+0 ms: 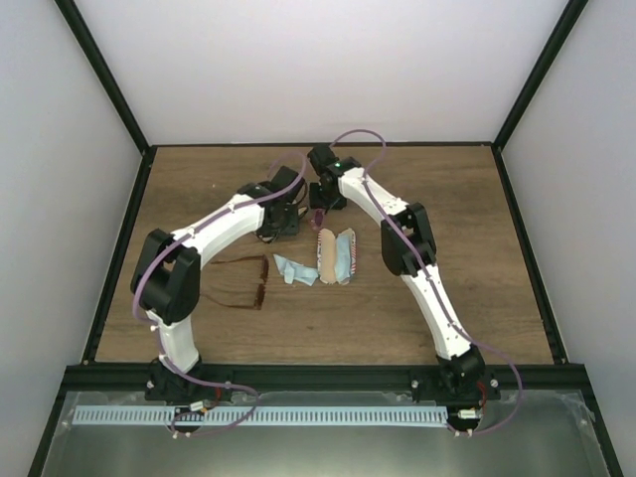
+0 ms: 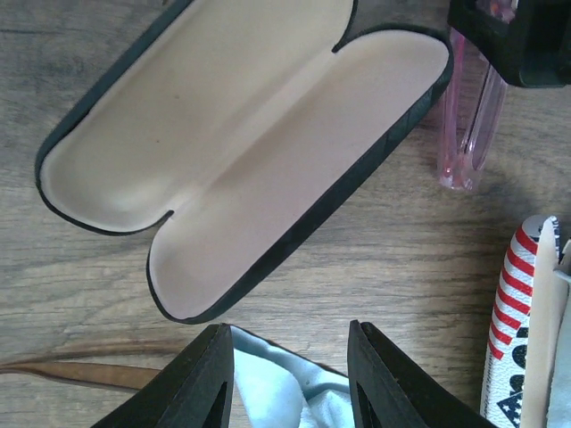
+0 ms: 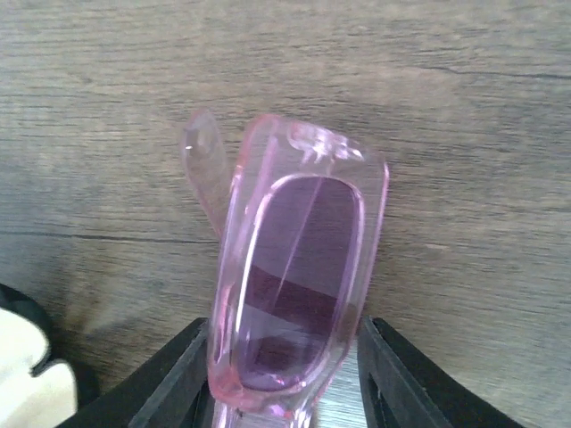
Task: Organize the sunglasses
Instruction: Adjust the sunglasses at the center of the board.
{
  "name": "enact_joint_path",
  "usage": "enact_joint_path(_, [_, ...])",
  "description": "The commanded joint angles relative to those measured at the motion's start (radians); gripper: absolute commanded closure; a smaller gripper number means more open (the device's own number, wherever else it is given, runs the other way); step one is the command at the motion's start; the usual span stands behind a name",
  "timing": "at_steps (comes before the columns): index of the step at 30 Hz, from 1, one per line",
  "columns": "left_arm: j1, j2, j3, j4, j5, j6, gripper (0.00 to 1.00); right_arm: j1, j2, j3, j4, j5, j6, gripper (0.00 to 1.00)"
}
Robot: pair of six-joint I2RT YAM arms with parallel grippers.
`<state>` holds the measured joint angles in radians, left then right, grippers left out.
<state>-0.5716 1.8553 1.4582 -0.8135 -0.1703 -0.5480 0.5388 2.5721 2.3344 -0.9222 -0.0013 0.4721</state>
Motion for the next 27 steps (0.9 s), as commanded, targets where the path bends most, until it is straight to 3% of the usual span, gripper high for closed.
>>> enact_joint_path(1, [0.015,-0.037,-0.001,0.002,0.018,0.014,0.62,-0.014,0.025,0.014,-0.066,0.076,0.004,0.59])
enact_joint_path(10, [0.019,-0.002,0.040,-0.004,0.041,-0.001,0.62,-0.057,-0.071,-0.096,-0.049,0.036,0.015,0.80])
enact_joint_path(27, [0.019,0.058,0.094,0.032,0.114,-0.042,0.62,-0.173,-0.164,-0.298,0.074,-0.266,0.062,0.94])
